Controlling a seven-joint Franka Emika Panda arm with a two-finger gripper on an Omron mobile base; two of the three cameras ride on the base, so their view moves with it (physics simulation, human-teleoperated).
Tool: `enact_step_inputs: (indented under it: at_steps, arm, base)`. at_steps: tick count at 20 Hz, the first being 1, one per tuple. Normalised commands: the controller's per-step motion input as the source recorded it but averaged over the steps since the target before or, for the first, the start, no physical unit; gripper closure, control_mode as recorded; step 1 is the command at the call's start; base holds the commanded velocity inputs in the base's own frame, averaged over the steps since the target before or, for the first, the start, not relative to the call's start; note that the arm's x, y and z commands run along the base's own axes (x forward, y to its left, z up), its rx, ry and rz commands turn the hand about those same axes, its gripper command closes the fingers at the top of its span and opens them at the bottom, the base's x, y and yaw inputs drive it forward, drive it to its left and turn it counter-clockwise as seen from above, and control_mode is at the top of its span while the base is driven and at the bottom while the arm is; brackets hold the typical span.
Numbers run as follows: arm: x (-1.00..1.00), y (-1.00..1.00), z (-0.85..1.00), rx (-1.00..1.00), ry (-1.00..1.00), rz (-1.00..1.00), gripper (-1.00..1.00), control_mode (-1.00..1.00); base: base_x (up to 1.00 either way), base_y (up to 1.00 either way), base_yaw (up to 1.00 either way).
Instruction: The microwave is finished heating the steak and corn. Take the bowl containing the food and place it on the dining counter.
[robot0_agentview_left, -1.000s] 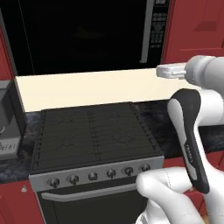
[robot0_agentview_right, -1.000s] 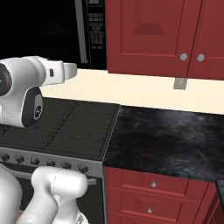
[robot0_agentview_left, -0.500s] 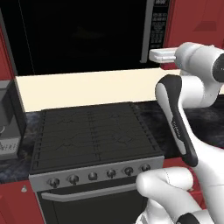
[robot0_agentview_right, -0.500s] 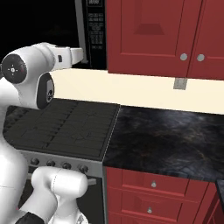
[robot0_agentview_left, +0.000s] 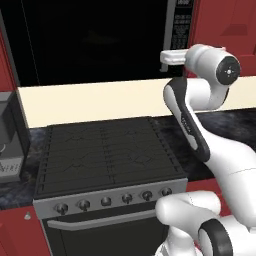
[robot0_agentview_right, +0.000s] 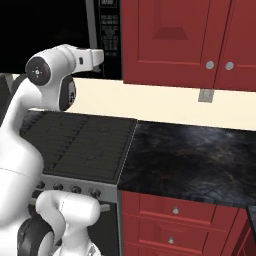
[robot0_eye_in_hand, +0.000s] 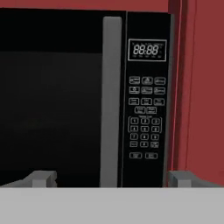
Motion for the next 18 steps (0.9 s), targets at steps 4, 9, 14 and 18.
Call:
enact_step_inputs:
  at_steps: [4, 9, 14, 18]
  arm:
    - [0.76, -0.04, 0.00, 0.00, 0.00, 0.00, -1.00, -1.00]
    - [0.82, 0.00, 0.00, 0.00, 0.06, 0.00, -1.00, -1.00]
    - [0.83, 0.00, 0.00, 0.00, 0.05, 0.00, -1.00, -1.00]
    - [0.80, 0.00, 0.00, 0.00, 0.05, 0.00, -1.00, -1.00]
  base:
    - [0.00, 0.00, 0.00]
    - [0.00, 0.00, 0.00]
    - [0.00, 0.00, 0.00]
    - [0.00, 0.00, 0.00]
